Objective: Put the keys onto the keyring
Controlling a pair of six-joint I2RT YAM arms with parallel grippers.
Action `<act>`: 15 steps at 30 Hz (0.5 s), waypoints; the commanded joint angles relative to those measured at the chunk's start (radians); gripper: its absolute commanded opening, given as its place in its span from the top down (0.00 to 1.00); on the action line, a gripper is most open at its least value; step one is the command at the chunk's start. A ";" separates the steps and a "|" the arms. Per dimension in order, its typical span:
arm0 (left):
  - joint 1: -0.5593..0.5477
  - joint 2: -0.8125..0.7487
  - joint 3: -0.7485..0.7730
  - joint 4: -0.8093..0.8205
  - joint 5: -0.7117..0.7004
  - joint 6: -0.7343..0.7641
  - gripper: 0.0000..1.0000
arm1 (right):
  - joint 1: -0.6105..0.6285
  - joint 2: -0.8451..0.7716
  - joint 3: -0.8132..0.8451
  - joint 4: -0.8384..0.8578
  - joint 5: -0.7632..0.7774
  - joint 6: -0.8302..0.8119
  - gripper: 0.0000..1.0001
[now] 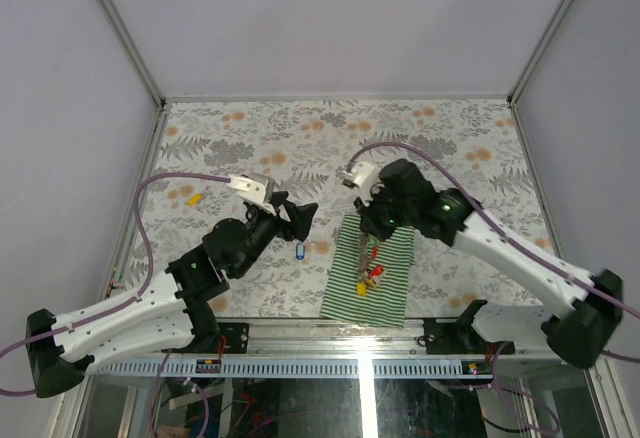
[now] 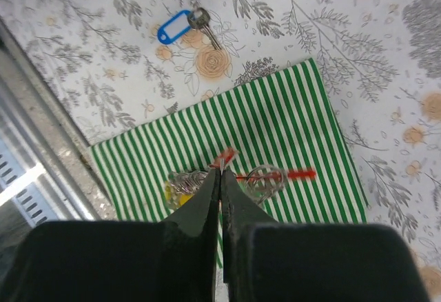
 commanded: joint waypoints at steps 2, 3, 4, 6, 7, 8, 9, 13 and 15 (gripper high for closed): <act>0.006 -0.025 -0.031 -0.016 -0.102 -0.095 0.26 | 0.003 0.235 0.100 0.149 0.023 -0.010 0.98; 0.006 -0.037 -0.048 -0.016 -0.101 -0.103 0.25 | 0.003 0.270 0.109 0.165 0.021 -0.014 0.97; 0.007 -0.050 -0.068 -0.012 -0.101 -0.112 0.24 | 0.003 0.299 0.110 0.193 0.022 -0.013 0.96; 0.006 -0.080 -0.116 0.007 -0.105 -0.139 0.23 | 0.002 0.351 0.096 0.261 0.014 -0.012 0.94; 0.006 -0.094 -0.140 0.018 -0.108 -0.152 0.23 | 0.001 0.377 0.095 0.290 0.005 -0.011 0.94; 0.006 -0.105 -0.158 0.024 -0.110 -0.166 0.23 | 0.002 0.408 0.099 0.311 -0.008 -0.006 0.93; 0.006 -0.112 -0.172 0.029 -0.115 -0.177 0.23 | 0.002 0.438 0.106 0.333 -0.027 0.005 0.92; 0.006 -0.107 -0.188 0.017 -0.146 -0.198 0.23 | 0.001 0.518 0.133 0.426 -0.069 0.049 0.85; 0.008 -0.088 -0.179 -0.007 -0.168 -0.209 0.24 | -0.005 0.544 0.131 0.466 -0.040 0.071 0.73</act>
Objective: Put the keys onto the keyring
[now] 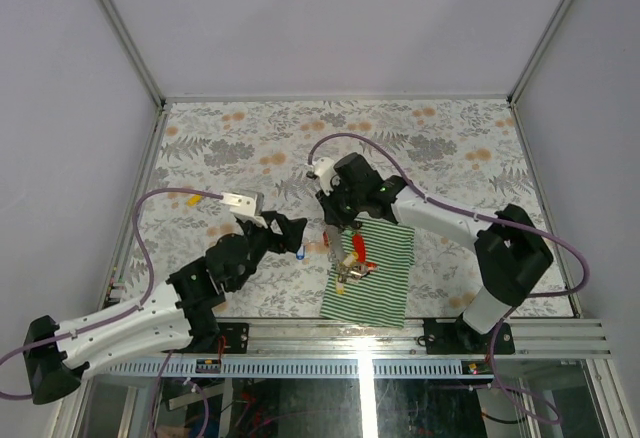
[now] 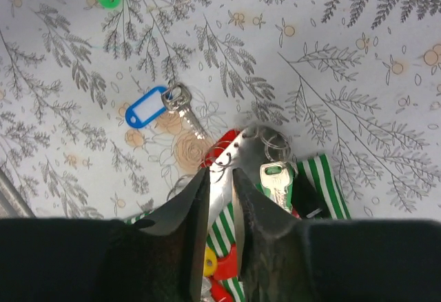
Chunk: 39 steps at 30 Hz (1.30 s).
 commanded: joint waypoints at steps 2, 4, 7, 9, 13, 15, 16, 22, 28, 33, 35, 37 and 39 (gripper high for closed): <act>0.008 0.029 0.016 -0.003 -0.082 -0.068 0.24 | -0.009 0.033 0.040 0.166 0.023 0.063 0.59; 0.014 0.044 0.022 -0.018 -0.075 -0.091 0.23 | -0.010 -0.014 0.005 0.185 0.062 0.079 0.49; 0.048 0.060 0.024 -0.034 -0.032 -0.135 0.22 | -0.011 -0.081 -0.059 0.170 0.128 0.124 0.47; 0.108 0.072 0.029 -0.053 0.040 -0.178 0.21 | -0.011 -0.117 -0.094 0.139 0.159 0.175 0.46; 0.283 0.105 0.032 -0.083 0.269 -0.256 0.20 | -0.011 -0.139 -0.145 0.085 0.146 0.288 0.44; 0.358 0.126 0.033 -0.087 0.353 -0.273 0.20 | -0.011 -0.140 -0.172 0.082 0.123 0.339 0.44; 0.384 0.140 0.036 -0.090 0.382 -0.279 0.20 | -0.012 -0.138 -0.186 0.084 0.121 0.359 0.44; 0.417 0.231 0.080 -0.132 0.448 -0.262 0.20 | -0.012 -0.131 -0.233 0.047 0.227 0.442 0.43; 0.417 0.250 0.092 -0.140 0.450 -0.273 0.19 | -0.018 -0.133 -0.237 -0.029 0.375 0.424 0.44; 0.417 0.252 0.095 -0.145 0.440 -0.276 0.20 | -0.021 -0.112 -0.241 -0.035 0.367 0.391 0.43; 0.418 0.257 0.098 -0.147 0.441 -0.275 0.20 | -0.020 -0.101 -0.238 -0.018 0.343 0.395 0.43; 0.418 0.261 0.103 -0.150 0.441 -0.279 0.20 | -0.020 -0.080 -0.227 -0.011 0.333 0.395 0.43; 0.417 0.261 0.106 -0.154 0.443 -0.280 0.20 | -0.020 -0.049 -0.210 -0.019 0.325 0.393 0.44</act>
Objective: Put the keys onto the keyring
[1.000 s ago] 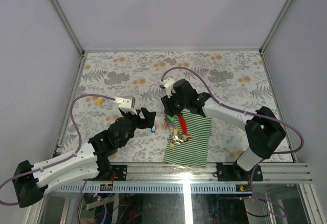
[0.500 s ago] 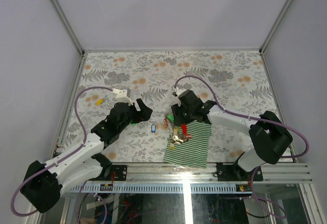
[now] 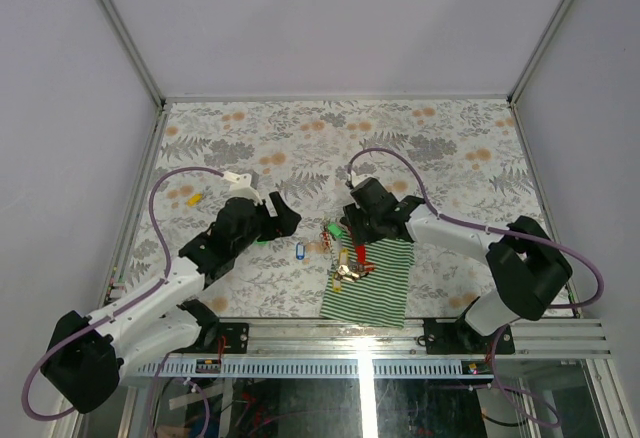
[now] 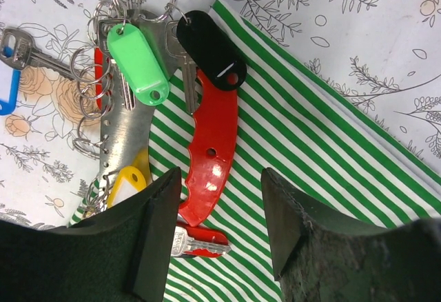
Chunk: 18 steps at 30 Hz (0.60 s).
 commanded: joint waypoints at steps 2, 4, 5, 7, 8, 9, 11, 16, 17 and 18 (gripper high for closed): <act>0.005 0.001 0.042 -0.003 0.010 -0.013 0.20 | -0.005 0.068 0.044 0.006 0.002 -0.015 0.44; 0.005 -0.002 0.045 -0.015 0.005 -0.010 0.20 | -0.005 0.080 0.050 0.002 0.004 -0.016 0.44; 0.006 -0.005 0.047 -0.020 0.000 -0.010 0.19 | -0.005 0.081 0.050 0.002 0.002 -0.016 0.44; 0.004 -0.013 0.043 -0.023 -0.009 -0.011 0.19 | -0.001 0.088 0.052 0.006 -0.002 -0.014 0.44; 0.005 -0.014 0.039 -0.021 -0.011 -0.013 0.19 | 0.001 0.091 0.055 0.005 -0.003 -0.015 0.44; 0.005 -0.014 0.039 -0.019 -0.012 -0.016 0.19 | 0.006 0.094 0.059 0.002 0.000 -0.014 0.43; 0.004 -0.012 0.039 -0.015 -0.009 -0.018 0.18 | 0.014 0.105 0.069 -0.005 0.005 -0.016 0.42; 0.005 -0.016 0.038 -0.018 -0.003 -0.025 0.18 | 0.027 0.116 0.090 -0.023 0.020 -0.020 0.42; 0.004 -0.021 0.037 -0.020 -0.006 -0.024 0.18 | 0.029 0.140 0.092 -0.026 0.024 -0.019 0.42; 0.005 -0.024 0.035 -0.022 -0.008 -0.024 0.18 | 0.034 0.146 0.092 -0.030 0.027 -0.017 0.42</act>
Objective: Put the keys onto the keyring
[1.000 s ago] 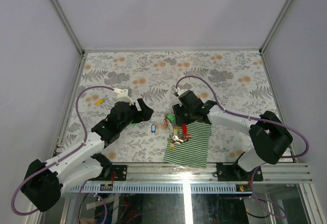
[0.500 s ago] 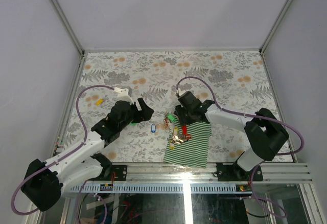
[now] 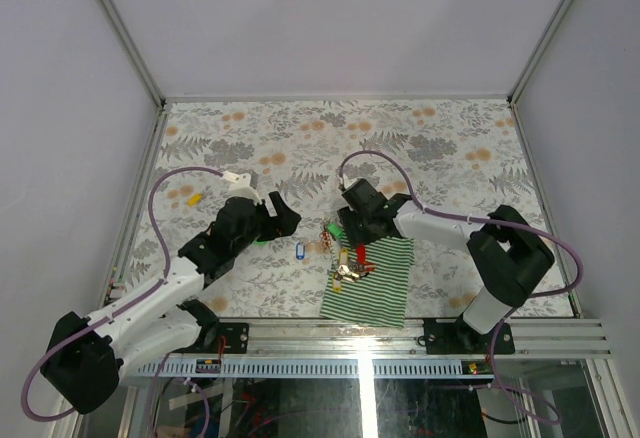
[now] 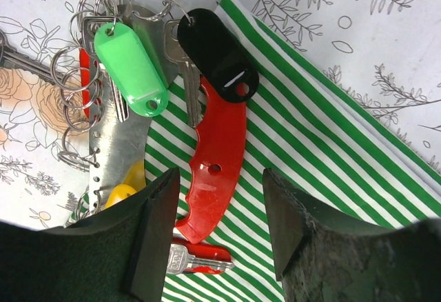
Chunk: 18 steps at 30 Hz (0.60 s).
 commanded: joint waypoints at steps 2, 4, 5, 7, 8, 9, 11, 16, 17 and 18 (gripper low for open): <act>0.005 -0.029 0.022 -0.004 -0.014 -0.008 0.18 | 0.026 0.058 0.049 -0.018 0.035 -0.008 0.42; 0.005 -0.032 0.022 -0.008 -0.015 -0.010 0.18 | 0.033 0.075 0.054 -0.026 0.043 -0.009 0.43; 0.005 -0.033 0.022 -0.008 -0.017 -0.011 0.18 | 0.036 0.084 0.055 -0.027 0.047 -0.011 0.43; 0.005 -0.033 0.023 -0.010 -0.017 -0.013 0.18 | 0.047 0.097 0.060 -0.030 0.060 -0.014 0.45; 0.004 -0.035 0.024 -0.010 -0.017 -0.015 0.18 | 0.050 0.104 0.061 -0.034 0.068 -0.014 0.46; 0.004 -0.035 0.023 -0.010 -0.018 -0.015 0.18 | 0.052 0.111 0.062 -0.040 0.077 -0.015 0.48; 0.005 -0.037 0.024 -0.012 -0.020 -0.018 0.18 | 0.057 0.122 0.061 -0.052 0.096 -0.018 0.52; 0.005 -0.040 0.025 -0.015 -0.018 -0.021 0.18 | 0.057 0.110 0.041 -0.068 0.088 -0.014 0.69; 0.005 -0.040 0.027 -0.016 -0.018 -0.022 0.18 | 0.057 0.096 0.031 -0.059 0.081 -0.007 0.73; 0.005 -0.040 0.028 -0.018 -0.018 -0.022 0.18 | 0.056 0.079 0.019 -0.048 0.079 -0.001 0.75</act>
